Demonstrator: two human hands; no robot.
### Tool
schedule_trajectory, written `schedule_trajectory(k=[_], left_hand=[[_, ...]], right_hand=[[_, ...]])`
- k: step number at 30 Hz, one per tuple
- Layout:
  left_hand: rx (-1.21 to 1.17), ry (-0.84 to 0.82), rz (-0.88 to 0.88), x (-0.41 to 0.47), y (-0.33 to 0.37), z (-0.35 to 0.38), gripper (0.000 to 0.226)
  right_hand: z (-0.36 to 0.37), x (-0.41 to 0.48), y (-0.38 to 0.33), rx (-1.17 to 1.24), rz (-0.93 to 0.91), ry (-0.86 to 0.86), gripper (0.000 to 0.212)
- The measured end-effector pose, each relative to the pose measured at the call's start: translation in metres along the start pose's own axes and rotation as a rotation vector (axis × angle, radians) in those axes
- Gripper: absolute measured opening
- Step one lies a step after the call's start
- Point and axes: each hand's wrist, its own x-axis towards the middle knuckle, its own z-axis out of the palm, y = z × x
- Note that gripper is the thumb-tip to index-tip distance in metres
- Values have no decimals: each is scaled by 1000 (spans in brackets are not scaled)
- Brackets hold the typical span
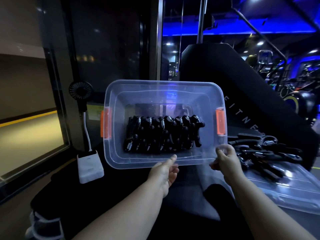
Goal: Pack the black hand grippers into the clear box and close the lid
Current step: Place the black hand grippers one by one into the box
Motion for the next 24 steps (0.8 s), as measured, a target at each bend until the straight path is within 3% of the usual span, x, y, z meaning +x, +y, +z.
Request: schedule_trajectory(k=[8, 11, 17, 24], left_hand=[[134, -2, 42, 7, -7, -1, 41], [132, 19, 71, 11, -12, -1, 39], [120, 30, 116, 17, -18, -1, 36], [123, 63, 135, 18, -20, 2, 35]], right_hand=[[0, -5, -3, -19, -4, 29, 3], [-4, -5, 2, -81, -21, 15, 13], [-34, -3, 11, -527, -167, 108, 31], [-73, -3, 10, -828, -232, 229, 29]])
